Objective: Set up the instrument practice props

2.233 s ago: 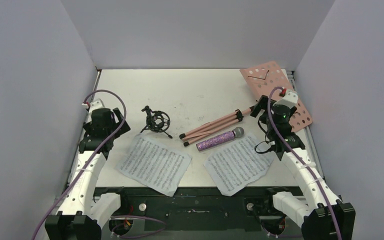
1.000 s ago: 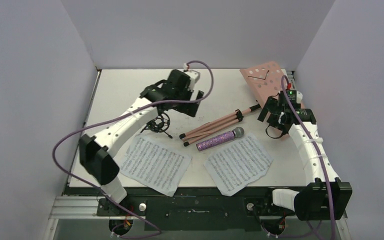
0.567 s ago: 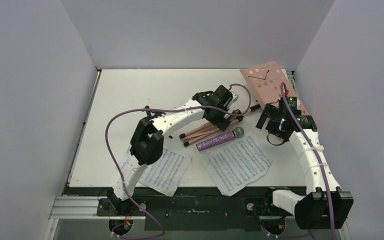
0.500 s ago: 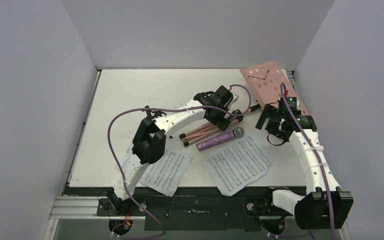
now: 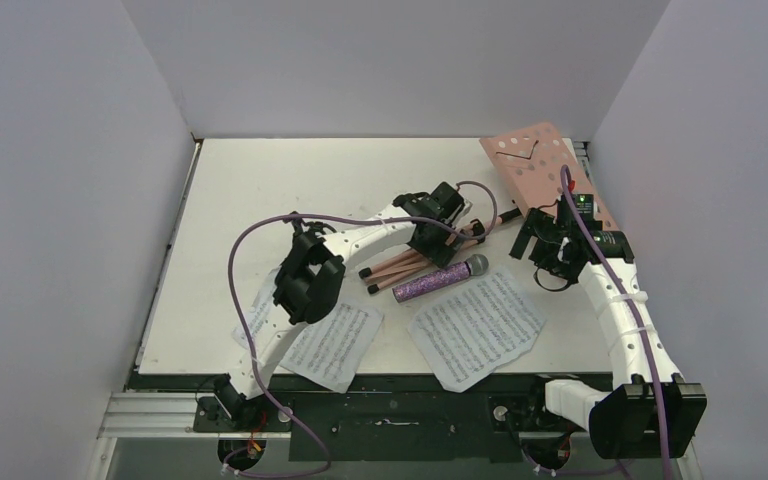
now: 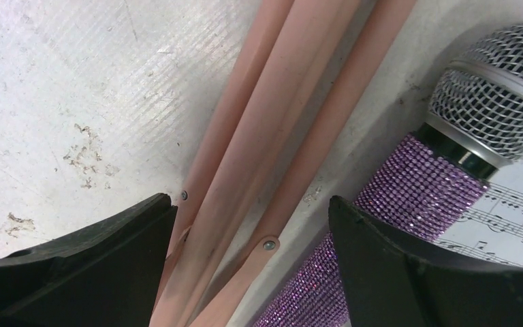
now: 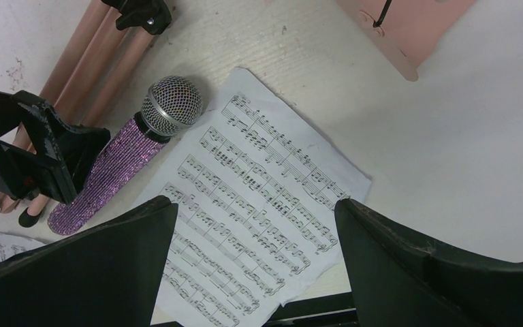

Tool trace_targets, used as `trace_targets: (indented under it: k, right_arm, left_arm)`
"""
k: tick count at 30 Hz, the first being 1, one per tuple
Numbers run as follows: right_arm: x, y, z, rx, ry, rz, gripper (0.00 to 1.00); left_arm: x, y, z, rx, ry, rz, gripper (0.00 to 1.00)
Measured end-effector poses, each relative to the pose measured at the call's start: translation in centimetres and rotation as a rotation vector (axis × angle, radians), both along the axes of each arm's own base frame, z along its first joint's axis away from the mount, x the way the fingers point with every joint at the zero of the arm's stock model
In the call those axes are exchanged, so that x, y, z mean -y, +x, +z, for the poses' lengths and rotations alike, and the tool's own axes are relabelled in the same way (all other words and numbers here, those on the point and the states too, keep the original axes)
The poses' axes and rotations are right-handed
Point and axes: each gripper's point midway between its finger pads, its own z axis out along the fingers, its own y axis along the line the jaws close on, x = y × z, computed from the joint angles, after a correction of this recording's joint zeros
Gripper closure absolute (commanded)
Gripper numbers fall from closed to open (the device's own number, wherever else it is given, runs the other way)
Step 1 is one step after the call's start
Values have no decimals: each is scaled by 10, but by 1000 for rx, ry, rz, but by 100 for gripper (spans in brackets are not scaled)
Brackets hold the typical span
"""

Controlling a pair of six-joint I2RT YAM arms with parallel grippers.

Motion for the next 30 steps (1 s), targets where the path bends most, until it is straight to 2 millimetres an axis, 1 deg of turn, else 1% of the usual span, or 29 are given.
trace_targets:
  k: [4,7,10,11,15,17,22,30]
  right_arm:
    - [-1,0,1,1,3,2,10]
    - [-1,1,2,5,7,4,10]
    - [-3,1,2,3,12,8,10]
    - [-3,2,1,1,16,10,10]
    - [-5,5,5,7,24,15,10]
    - [-6,7,9,20,27,17,10]
    - [-7,15,19,41,35,22,10]
    - [-11,22,19,38,52,29,10]
  left_arm:
    - [-4,3,-8,8,11,18,33]
    - [-8,6,-10,20,24,37,42]
    - [-9,8,-10,32,30,34,57]
    - [-8,7,-9,37,35,18,64]
    - [-3,5,-3,47,38,-33,74]
    - [-4,10,2,62,48,-18,79]
    - [-8,15,8,67,61,-9,100]
    - [-13,17,14,65,69,-3,100]
